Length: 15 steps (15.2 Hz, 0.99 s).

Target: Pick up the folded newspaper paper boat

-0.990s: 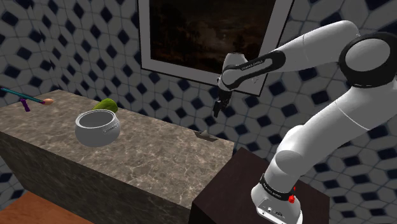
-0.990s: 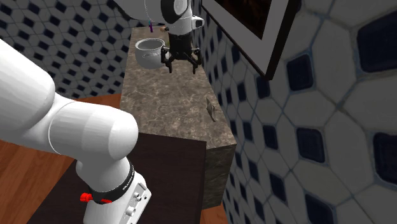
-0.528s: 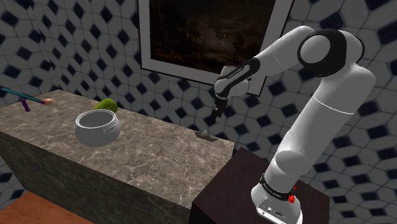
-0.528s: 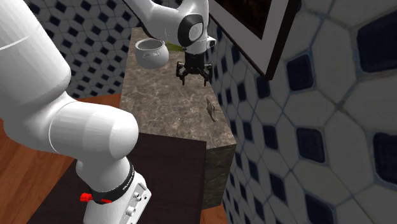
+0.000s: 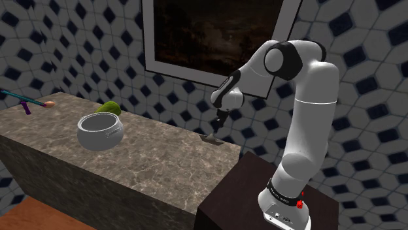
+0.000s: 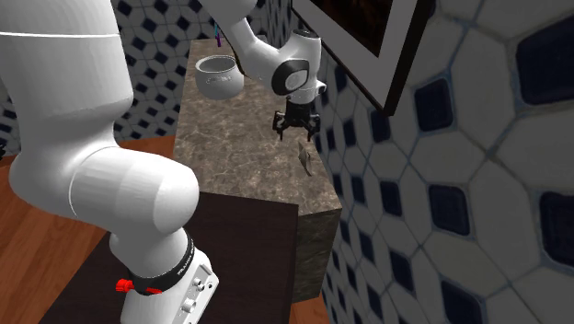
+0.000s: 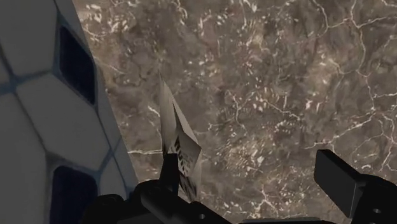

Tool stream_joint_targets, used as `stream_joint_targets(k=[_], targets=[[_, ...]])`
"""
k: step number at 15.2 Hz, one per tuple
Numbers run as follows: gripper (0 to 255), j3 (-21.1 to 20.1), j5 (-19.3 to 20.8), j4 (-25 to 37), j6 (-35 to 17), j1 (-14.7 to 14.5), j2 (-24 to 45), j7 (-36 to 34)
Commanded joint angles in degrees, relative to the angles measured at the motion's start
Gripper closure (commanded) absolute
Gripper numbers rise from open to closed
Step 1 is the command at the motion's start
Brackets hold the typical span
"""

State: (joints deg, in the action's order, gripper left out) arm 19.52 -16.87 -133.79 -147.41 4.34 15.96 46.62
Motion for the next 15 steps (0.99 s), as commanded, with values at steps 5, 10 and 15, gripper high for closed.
stream_joint_targets(k=[5, 10, 15], targets=[[0, -4.77, -7.38, 10.17, -1.91, 6.15, 14.08, 8.70], [0, -6.99, -9.29, 15.02, -3.06, 8.76, 20.56, 11.18], [0, -8.64, -10.79, 16.73, -5.50, 10.03, 24.65, 12.48]])
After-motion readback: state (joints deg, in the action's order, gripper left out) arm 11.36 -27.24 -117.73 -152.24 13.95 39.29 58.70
